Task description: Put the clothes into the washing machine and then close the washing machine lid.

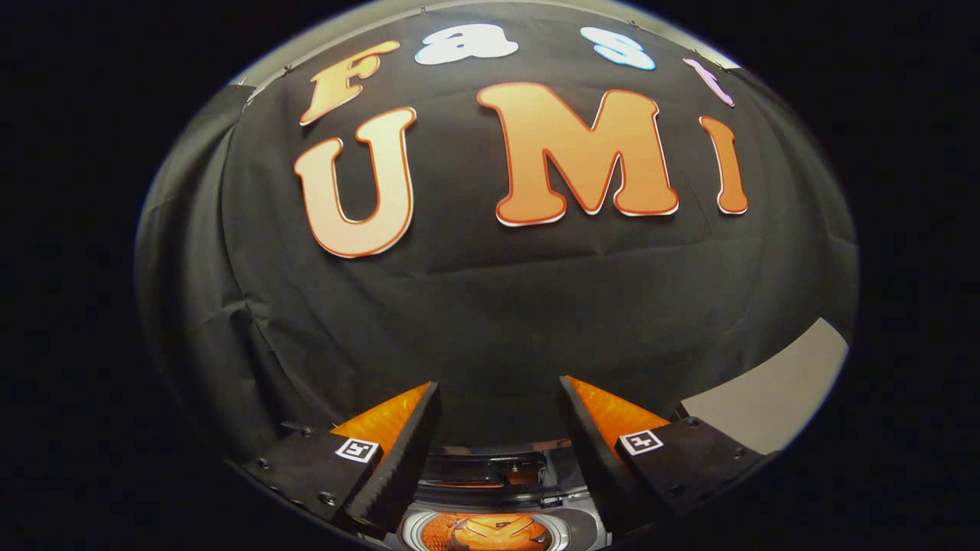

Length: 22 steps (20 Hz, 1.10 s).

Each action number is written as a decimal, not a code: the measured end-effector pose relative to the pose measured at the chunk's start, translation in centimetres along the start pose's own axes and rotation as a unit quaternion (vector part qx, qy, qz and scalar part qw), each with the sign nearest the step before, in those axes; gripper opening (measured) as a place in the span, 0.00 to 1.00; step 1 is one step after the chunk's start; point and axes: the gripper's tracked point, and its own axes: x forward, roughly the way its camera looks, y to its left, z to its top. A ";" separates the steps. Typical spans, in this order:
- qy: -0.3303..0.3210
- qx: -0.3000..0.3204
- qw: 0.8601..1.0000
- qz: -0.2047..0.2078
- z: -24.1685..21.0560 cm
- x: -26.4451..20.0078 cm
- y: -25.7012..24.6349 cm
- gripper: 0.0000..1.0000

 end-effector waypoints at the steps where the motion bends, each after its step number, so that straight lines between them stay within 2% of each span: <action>1: 0.008 -0.002 1.000 -0.004 -0.5 1.0 -0.2 0.98; 11: 0.075 -0.030 0.997 -0.018 -5.5 7.1 -0.1 0.98; 22: 0.065 -0.036 0.997 -0.026 -5.5 6.3 -0.5 0.99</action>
